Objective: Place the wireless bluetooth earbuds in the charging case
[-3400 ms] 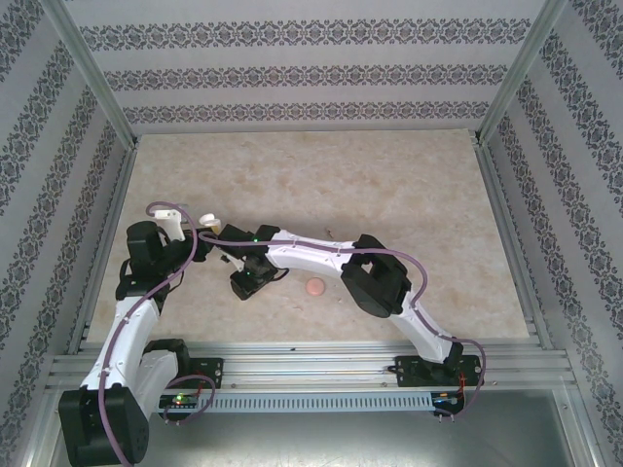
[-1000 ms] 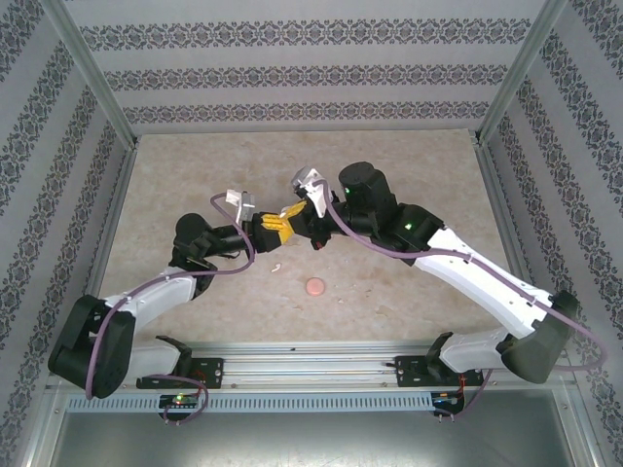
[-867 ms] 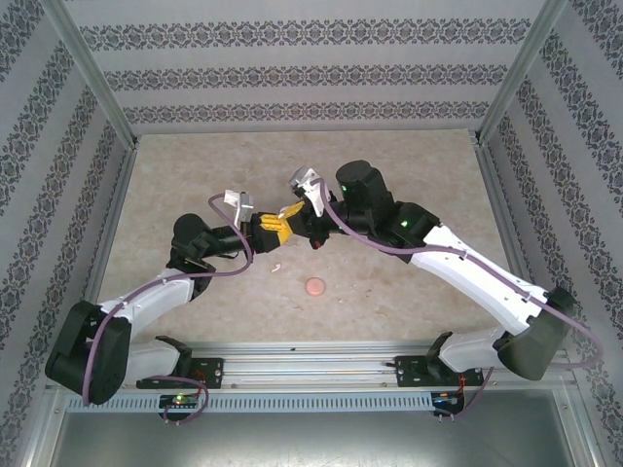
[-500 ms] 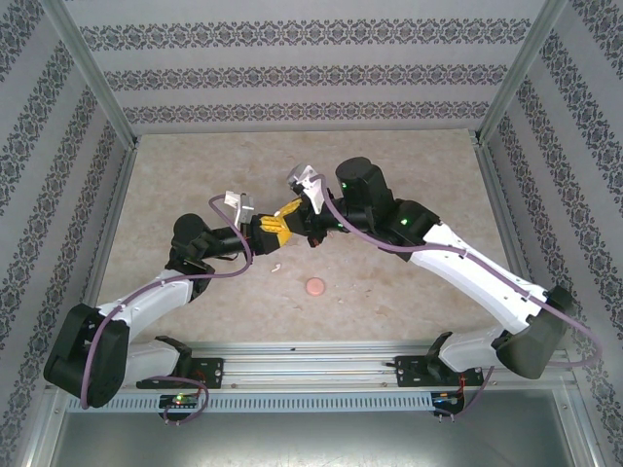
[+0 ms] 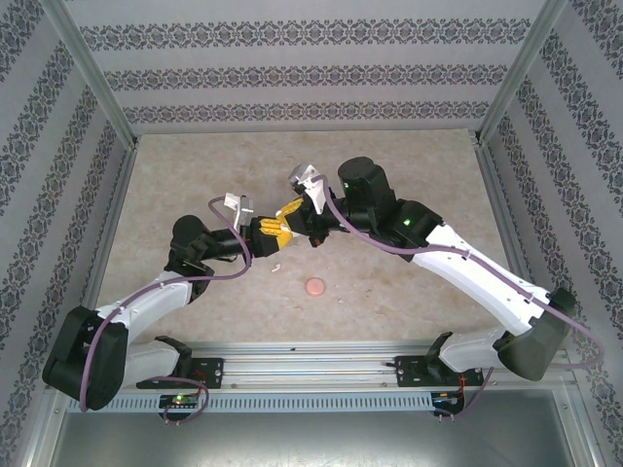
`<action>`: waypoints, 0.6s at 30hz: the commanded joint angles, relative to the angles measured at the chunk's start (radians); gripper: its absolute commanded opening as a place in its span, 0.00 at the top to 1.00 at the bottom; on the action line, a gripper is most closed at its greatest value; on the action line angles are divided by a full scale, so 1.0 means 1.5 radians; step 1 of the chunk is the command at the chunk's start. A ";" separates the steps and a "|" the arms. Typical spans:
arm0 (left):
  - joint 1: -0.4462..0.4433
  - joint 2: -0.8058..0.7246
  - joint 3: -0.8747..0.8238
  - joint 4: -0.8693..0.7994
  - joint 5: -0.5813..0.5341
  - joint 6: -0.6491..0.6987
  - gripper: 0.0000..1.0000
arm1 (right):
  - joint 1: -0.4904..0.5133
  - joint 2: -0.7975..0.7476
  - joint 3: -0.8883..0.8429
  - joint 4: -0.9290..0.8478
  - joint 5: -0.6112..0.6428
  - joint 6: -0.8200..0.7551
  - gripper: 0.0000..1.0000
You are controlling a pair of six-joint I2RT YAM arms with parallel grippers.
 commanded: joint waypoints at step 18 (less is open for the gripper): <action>-0.008 -0.027 0.015 0.008 0.015 -0.011 1.00 | -0.017 0.003 -0.037 -0.006 -0.001 -0.019 0.98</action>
